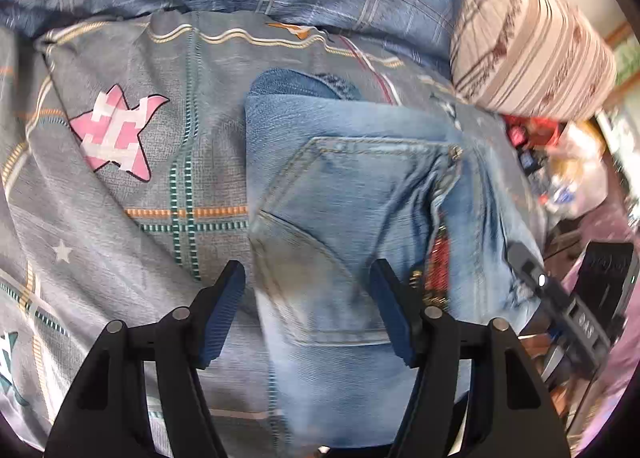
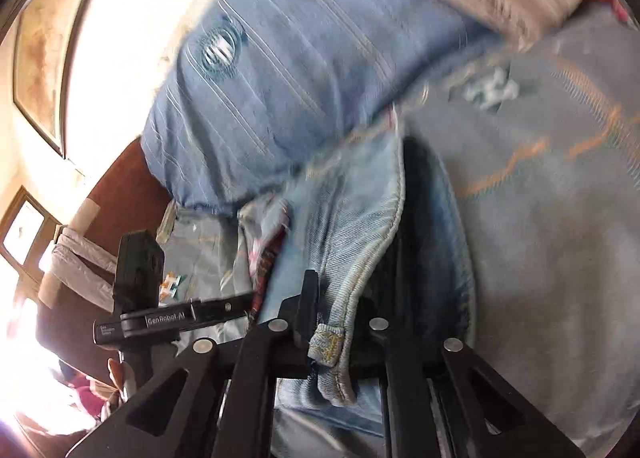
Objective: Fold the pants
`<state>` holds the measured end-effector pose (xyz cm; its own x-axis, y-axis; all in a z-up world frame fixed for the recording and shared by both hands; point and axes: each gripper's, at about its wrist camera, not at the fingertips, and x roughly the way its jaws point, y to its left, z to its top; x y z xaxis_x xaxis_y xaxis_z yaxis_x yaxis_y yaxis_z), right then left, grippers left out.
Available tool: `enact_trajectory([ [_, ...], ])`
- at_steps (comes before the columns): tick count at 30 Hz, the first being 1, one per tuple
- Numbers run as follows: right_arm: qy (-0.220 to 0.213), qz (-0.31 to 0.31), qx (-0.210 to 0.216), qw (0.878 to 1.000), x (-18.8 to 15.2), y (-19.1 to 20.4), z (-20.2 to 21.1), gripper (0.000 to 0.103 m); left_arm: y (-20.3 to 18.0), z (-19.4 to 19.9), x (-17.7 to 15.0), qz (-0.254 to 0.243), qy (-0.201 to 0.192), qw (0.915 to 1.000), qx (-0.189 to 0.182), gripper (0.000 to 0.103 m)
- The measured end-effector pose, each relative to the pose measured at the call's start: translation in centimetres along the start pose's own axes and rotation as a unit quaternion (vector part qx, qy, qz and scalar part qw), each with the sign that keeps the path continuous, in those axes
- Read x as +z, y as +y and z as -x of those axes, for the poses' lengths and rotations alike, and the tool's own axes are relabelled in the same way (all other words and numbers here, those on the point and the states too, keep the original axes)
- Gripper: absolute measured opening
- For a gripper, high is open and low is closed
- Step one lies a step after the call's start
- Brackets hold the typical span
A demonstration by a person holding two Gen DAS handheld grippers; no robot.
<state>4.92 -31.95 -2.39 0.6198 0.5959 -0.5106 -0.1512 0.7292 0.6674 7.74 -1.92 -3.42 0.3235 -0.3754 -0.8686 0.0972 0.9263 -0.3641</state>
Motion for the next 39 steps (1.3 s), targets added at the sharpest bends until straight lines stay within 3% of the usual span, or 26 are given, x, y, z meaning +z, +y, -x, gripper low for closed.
enact_trajectory([
  [3, 0.024, -0.026, -0.047, 0.998, -1.1, -3.4, -1.3, 0.009, -0.1, -1.3, -0.3, -0.004, 0.006, 0.9999, 0.008, 0.069],
  [5, 0.037, -0.043, -0.048, 0.997, -2.1, -5.3, -2.4, 0.01, 0.2, -1.2, -0.3, 0.004, -0.001, 0.9999, 0.01, 0.069],
  [10, 0.016, -0.046, -0.038, 0.998, -1.8, -4.5, -1.3, 0.031, -0.8, 0.3, -0.2, -0.014, -0.028, 0.9986, 0.042, 0.068],
  [13, 0.001, -0.033, -0.042, 0.999, -0.6, -3.6, -0.2, 0.032, -1.3, 1.0, -0.4, -0.026, -0.049, 0.9966, 0.061, 0.068],
  [17, -0.024, -0.018, -0.053, 0.998, 1.0, -2.4, 1.3, 0.045, -1.7, 1.9, -0.4, -0.033, -0.068, 0.9944, 0.074, 0.068],
  [19, -0.022, -0.007, -0.061, 0.998, 1.9, -1.8, 1.1, 0.045, -1.8, 2.2, -0.2, -0.037, -0.075, 0.9932, 0.081, 0.068],
  [25, -0.008, 0.01, -0.084, 0.996, 3.8, -1.5, -1.2, 0.055, -1.0, 1.9, 0.2, -0.028, -0.074, 0.9922, 0.097, 0.071],
  [35, 0.014, 0.0, -0.101, 0.995, 5.4, -2.5, -3.3, 0.058, 0.2, 0.8, 1.1, -0.021, -0.066, 0.9871, 0.144, 0.071],
  [39, 0.007, -0.009, -0.104, 0.995, 6.1, -2.9, -3.2, 0.067, 3.7, 0.6, 2.6, 0.03, -0.049, 0.9867, 0.152, 0.075],
])
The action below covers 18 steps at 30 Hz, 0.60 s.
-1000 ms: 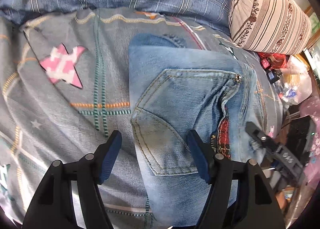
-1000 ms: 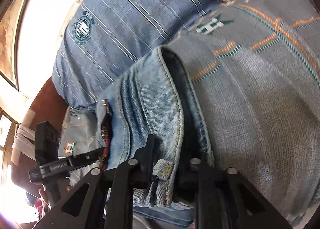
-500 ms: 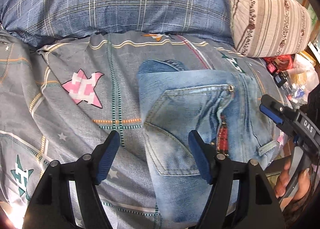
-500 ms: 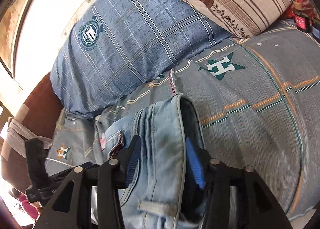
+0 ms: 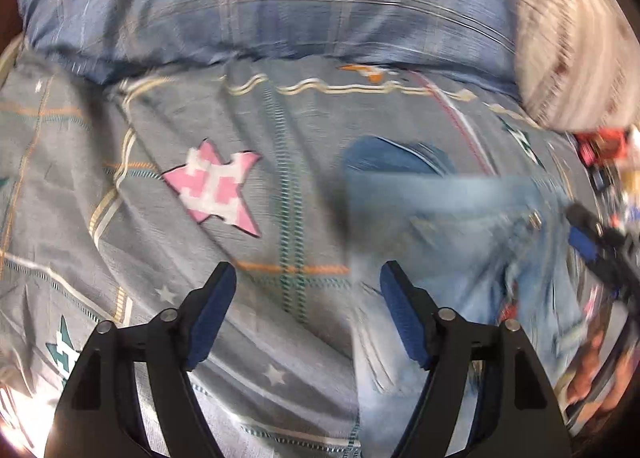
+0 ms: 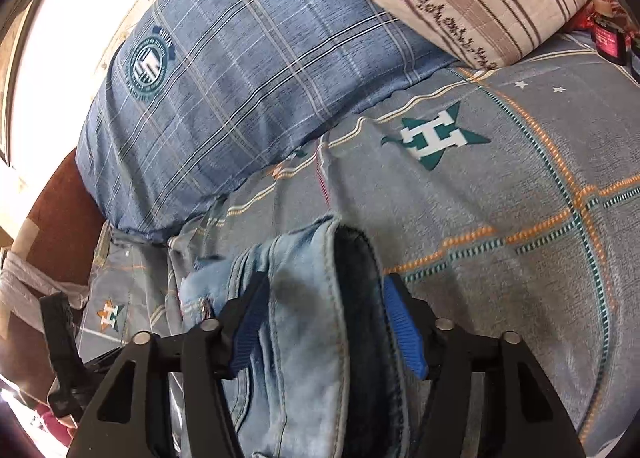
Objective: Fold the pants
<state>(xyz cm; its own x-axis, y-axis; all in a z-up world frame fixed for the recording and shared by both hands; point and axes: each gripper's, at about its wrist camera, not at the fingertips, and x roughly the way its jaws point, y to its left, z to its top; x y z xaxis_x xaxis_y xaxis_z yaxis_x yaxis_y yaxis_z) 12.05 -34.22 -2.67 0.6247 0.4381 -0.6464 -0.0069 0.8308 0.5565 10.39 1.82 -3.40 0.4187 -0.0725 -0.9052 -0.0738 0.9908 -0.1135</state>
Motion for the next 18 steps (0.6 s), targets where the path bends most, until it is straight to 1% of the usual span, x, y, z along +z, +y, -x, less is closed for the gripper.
enact_trajectory([
  [1, 0.001, -0.004, 0.0, 1.0, 0.1, -0.1, -0.1, 0.072, 0.7, -0.4, 0.2, 0.014, 0.009, 0.9998, -0.005, 0.075],
  [2, 0.005, -0.008, 0.0, 1.0, 0.3, -0.2, -0.3, 0.073, 1.3, -0.9, 0.8, 0.036, 0.023, 0.9989, -0.021, 0.075],
  [4, 0.016, -0.011, 0.001, 1.0, 0.5, -0.3, -1.2, 0.073, 1.6, -1.9, 1.3, 0.06, 0.04, 0.9965, -0.043, 0.075],
  [6, 0.021, -0.007, 0.009, 1.0, 0.7, 0.1, -2.0, 0.072, 1.2, -3.1, 1.6, 0.071, 0.062, 0.9942, -0.053, 0.075],
  [7, 0.021, 0.0, 0.02, 1.0, 0.8, 0.5, -2.3, 0.05, 0.9, -3.3, 1.8, 0.075, 0.068, 0.9934, -0.053, 0.074],
  [8, 0.018, 0.016, 0.033, 0.999, 1.0, 1.2, -2.4, 0.008, 0.7, -3.3, 2.1, 0.08, 0.067, 0.993, -0.056, 0.071],
  [9, 0.021, 0.038, 0.048, 0.998, 1.4, 2.3, -2.4, 0.006, 0.5, -3.0, 2.6, 0.082, 0.054, 0.9932, -0.062, 0.071],
  [10, 0.01, 0.066, 0.049, 0.997, 1.7, 3.7, -1.8, 0.005, 0.3, -2.7, 3.1, 0.085, 0.041, 0.9929, -0.072, 0.071],
  [11, -0.006, 0.09, 0.045, 0.995, 2.0, 4.6, -1.1, 0.005, 0.3, -2.7, 3.6, 0.088, 0.038, 0.9926, -0.074, 0.071],
  [12, -0.018, 0.102, 0.041, 0.994, 2.2, 5.1, -0.6, 0.005, 0.0, -2.9, 3.8, 0.09, 0.039, 0.9927, -0.07, 0.071],
  [14, -0.021, 0.093, 0.032, 0.995, 2.7, 4.6, -0.7, 0.005, -0.7, -3.7, 4.1, 0.08, 0.043, 0.994, -0.061, 0.071],
  [15, -0.015, 0.084, 0.017, 0.996, 2.8, 3.7, -1.4, 0.005, -0.9, -3.9, 4.1, 0.075, 0.043, 0.9944, -0.06, 0.072],
  [16, -0.006, 0.073, -0.001, 0.997, 2.7, 2.5, -2.2, 0.005, -1.2, -4.0, 4.1, 0.071, 0.043, 0.9948, -0.059, 0.072],
  [18, 0.032, 0.044, -0.017, 0.998, 1.9, 0.1, -4.4, 0.013, -1.1, -4.0, 4.3, 0.064, 0.042, 0.9952, -0.061, 0.071],
])
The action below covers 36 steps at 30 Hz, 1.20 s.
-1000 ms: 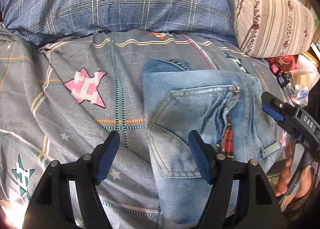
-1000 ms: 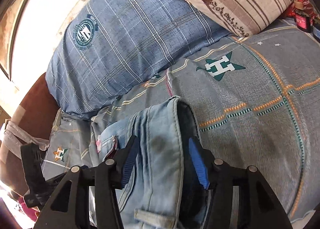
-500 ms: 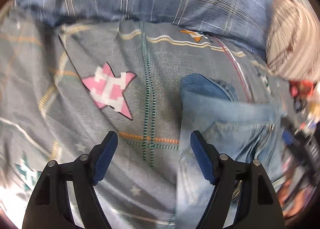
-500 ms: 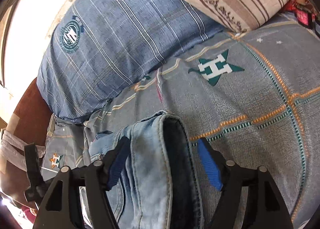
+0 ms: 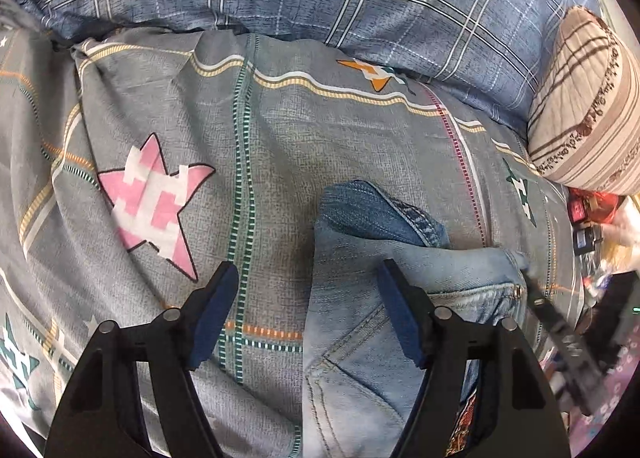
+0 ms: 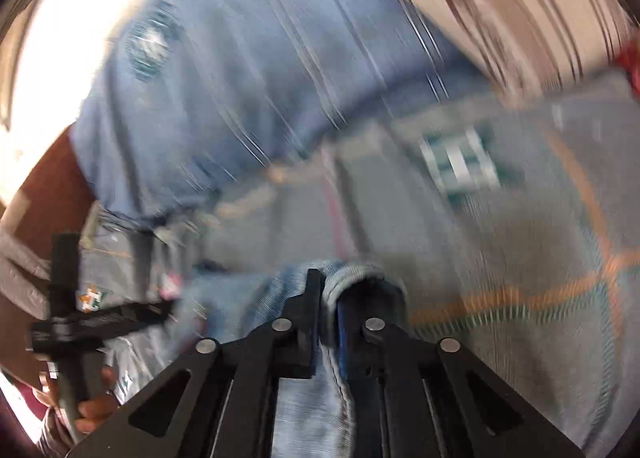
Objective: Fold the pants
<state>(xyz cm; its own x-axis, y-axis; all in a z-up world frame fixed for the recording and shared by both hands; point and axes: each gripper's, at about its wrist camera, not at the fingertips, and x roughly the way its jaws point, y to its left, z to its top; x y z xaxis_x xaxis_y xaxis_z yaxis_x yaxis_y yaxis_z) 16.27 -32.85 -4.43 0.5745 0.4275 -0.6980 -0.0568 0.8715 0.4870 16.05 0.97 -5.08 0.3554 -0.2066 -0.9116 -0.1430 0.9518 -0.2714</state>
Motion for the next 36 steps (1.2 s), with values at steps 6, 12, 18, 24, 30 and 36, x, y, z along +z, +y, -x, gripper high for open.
enact_trajectory([
  [6, -0.03, -0.021, 0.018, 0.999, -0.8, -1.1, 3.2, 0.036, 3.7, 2.7, -0.7, 0.045, -0.002, 0.9981, -0.042, 0.071],
  [12, 0.011, 0.003, 0.059, 0.998, -4.1, -0.2, 6.1, 0.068, 2.6, 3.1, -6.6, -0.003, 0.042, 0.9947, -0.094, 0.072],
  [18, 0.049, 0.068, 0.065, 0.994, -8.8, 2.4, 6.5, 0.009, -0.3, 3.9, -11.3, -0.067, 0.044, 0.9942, -0.072, 0.073],
  [24, 0.03, 0.116, 0.007, 0.993, -12.2, 1.5, 6.4, 0.009, 0.4, 0.9, -12.8, -0.06, 0.058, 0.9939, -0.072, 0.101],
  [30, 0.0, 0.099, 0.031, 0.995, -11.6, 1.0, 7.4, 0.026, 1.1, 2.7, -11.8, -0.056, 0.046, 0.9925, -0.099, 0.099],
  [36, -0.075, 0.056, 0.035, 0.995, -7.3, 1.0, 9.9, 0.051, 0.4, 4.8, -8.9, -0.06, -0.021, 0.9942, -0.087, 0.099],
])
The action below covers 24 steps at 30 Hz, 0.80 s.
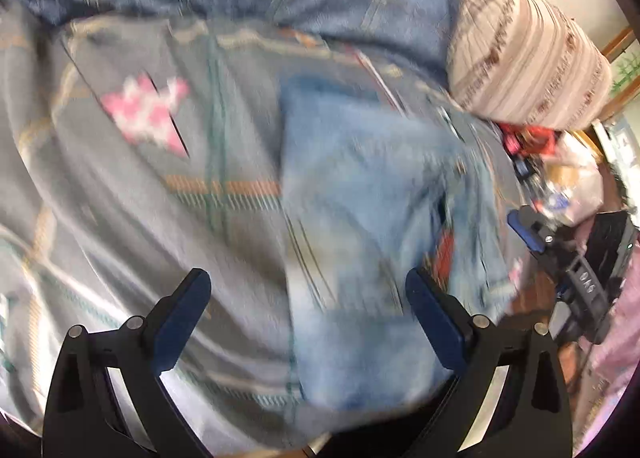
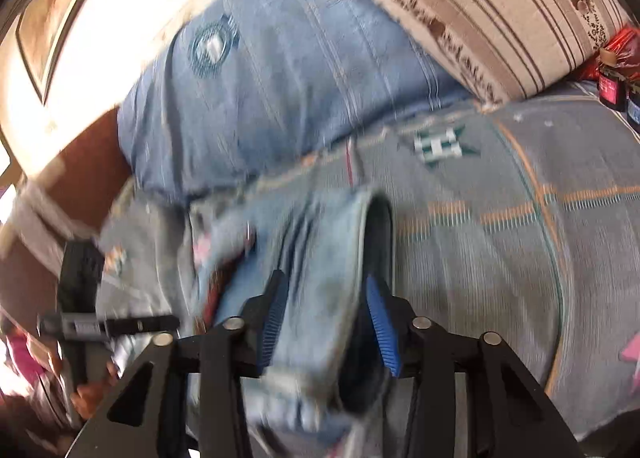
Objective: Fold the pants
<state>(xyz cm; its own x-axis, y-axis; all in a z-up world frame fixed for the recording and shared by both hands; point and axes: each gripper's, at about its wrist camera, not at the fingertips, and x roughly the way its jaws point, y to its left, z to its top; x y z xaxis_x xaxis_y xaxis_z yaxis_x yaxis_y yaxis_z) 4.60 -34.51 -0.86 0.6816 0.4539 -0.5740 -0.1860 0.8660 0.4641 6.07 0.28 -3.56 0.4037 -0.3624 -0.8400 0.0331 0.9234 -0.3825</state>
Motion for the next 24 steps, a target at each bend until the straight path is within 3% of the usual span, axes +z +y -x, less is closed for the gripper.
enact_trajectory([
  [2, -0.002, -0.013, -0.002, 1.0, 1.4, -0.2, -1.3, 0.061, 0.5, 0.0, 1.6, 0.017, -0.015, 0.9997, 0.012, 0.099],
  [6, 0.028, -0.056, -0.024, 0.998, 4.4, -1.5, -5.8, 0.061, 0.5, -1.5, 4.3, 0.043, -0.019, 0.9988, 0.016, 0.099],
  [8, 0.037, -0.06, -0.027, 0.997, 4.7, -1.8, -7.4, 0.055, 0.1, -2.4, 4.8, 0.03, -0.017, 0.9985, 0.042, 0.099],
  [10, 0.052, -0.044, -0.057, 0.996, 4.9, -1.7, -8.6, 0.053, 0.0, -3.5, 5.0, 0.022, 0.008, 0.9978, 0.061, 0.099],
  [13, 0.055, -0.049, -0.031, 0.997, 4.6, -2.2, -7.7, 0.056, 1.2, -2.6, 4.2, 0.038, 0.023, 0.9989, 0.016, 0.098],
  [17, 0.081, -0.064, 0.032, 0.994, 3.8, -3.9, -5.5, 0.081, 3.0, -2.2, 2.8, 0.059, 0.04, 0.9968, -0.035, 0.099],
  [20, 0.117, -0.066, 0.054, 0.989, 2.2, -4.6, -5.7, 0.081, 3.4, -4.3, 1.9, 0.08, 0.079, 0.9917, -0.062, 0.099],
  [22, 0.149, -0.068, 0.072, 0.984, 1.0, -4.8, -7.1, 0.081, 2.3, -4.2, 1.4, 0.064, 0.07, 0.9938, -0.058, 0.103],
  [24, 0.163, -0.075, 0.107, 0.978, 0.0, -4.3, -8.0, 0.082, 1.0, -4.4, 1.1, 0.046, 0.086, 0.9917, -0.084, 0.103],
])
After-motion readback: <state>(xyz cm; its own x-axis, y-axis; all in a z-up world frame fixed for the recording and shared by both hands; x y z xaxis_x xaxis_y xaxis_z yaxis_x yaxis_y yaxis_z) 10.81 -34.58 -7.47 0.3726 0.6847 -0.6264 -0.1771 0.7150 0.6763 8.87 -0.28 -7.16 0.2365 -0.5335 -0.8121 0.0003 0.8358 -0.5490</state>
